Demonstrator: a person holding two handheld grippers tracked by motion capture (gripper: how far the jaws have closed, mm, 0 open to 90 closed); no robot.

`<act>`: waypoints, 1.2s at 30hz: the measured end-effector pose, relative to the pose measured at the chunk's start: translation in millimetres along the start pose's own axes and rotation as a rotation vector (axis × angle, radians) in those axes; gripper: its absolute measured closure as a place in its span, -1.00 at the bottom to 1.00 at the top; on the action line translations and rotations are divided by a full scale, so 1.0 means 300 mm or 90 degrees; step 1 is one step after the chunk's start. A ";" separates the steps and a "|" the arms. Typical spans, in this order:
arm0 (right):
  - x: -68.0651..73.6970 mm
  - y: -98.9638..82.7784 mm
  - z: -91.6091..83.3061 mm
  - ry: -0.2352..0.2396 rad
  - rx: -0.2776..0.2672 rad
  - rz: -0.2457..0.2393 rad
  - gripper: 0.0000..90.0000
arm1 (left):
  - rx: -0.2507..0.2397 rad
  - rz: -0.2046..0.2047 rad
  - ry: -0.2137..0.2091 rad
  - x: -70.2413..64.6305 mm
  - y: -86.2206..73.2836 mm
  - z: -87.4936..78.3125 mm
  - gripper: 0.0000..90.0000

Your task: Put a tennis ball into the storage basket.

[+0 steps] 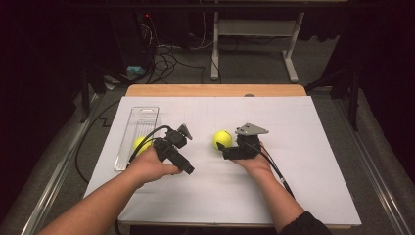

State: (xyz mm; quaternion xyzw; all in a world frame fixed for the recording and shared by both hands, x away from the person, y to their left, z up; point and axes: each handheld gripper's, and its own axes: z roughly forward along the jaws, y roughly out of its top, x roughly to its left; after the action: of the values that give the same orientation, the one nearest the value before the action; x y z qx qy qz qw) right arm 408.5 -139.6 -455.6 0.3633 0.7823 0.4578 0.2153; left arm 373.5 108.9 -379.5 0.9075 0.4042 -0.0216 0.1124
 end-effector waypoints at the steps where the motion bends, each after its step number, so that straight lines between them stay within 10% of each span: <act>1: 0.001 0.001 0.009 0.001 0.006 0.004 -0.85 | 0.000 0.000 0.000 0.000 0.000 0.000 -0.99; 23: 0.012 -0.003 0.082 0.031 0.070 0.008 -0.41 | 0.001 0.008 -0.003 -0.006 0.003 0.005 -0.99; 36: 0.057 -0.004 -0.052 0.028 0.033 -0.015 -0.41 | -0.010 0.011 -0.010 -0.016 -0.014 0.006 -0.99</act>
State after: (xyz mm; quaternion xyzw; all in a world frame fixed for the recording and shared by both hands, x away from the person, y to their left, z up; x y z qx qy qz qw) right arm 386.7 -135.6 -449.2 0.3496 0.8027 0.4427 0.1936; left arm 367.2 107.7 -381.6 0.9099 0.3953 -0.0244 0.1233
